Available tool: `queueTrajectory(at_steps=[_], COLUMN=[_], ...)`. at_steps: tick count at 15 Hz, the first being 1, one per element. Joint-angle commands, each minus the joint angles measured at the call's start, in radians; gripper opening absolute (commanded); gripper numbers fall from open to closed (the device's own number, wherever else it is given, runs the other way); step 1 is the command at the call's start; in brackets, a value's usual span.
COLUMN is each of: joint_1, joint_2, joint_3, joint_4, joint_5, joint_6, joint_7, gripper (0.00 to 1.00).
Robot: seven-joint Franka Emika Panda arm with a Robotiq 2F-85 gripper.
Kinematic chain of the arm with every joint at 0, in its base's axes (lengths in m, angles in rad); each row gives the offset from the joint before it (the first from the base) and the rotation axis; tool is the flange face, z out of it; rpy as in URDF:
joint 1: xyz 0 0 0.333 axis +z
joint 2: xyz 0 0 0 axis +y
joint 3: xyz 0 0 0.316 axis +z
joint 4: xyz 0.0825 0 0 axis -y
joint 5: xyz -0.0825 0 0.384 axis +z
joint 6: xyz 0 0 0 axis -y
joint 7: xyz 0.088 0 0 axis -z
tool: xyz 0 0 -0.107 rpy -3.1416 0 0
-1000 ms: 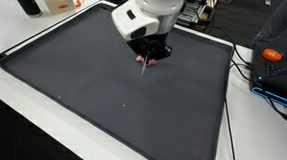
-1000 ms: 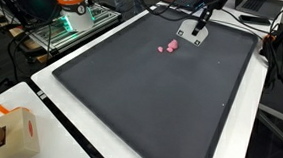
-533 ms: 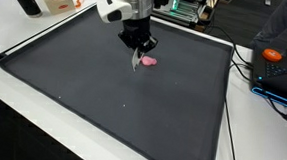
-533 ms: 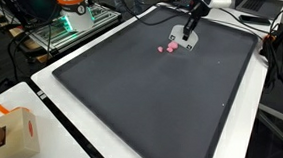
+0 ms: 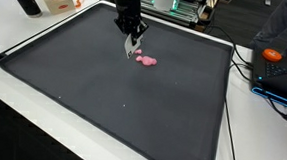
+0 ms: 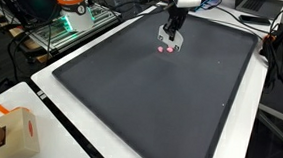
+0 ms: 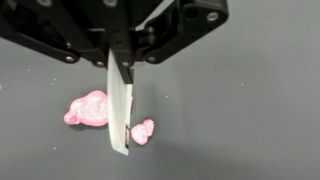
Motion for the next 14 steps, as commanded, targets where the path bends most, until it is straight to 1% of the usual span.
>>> queueTrajectory(at_steps=[1,7,10,14], joint_1=[-0.025,-0.057,-0.073,-0.082], joint_2=[-0.105,-0.179,-0.208,-0.229], joint_3=[-0.007,-0.021,-0.022,-0.027], joint_4=[-0.136,-0.241,-0.283,-0.316], joint_5=[0.081,0.226,0.357,0.518], joint_6=[0.071,0.144,0.176,0.186], joint_7=[-0.045,-0.095,-0.153,-0.244], gripper=[0.01,0.01,0.01,0.01])
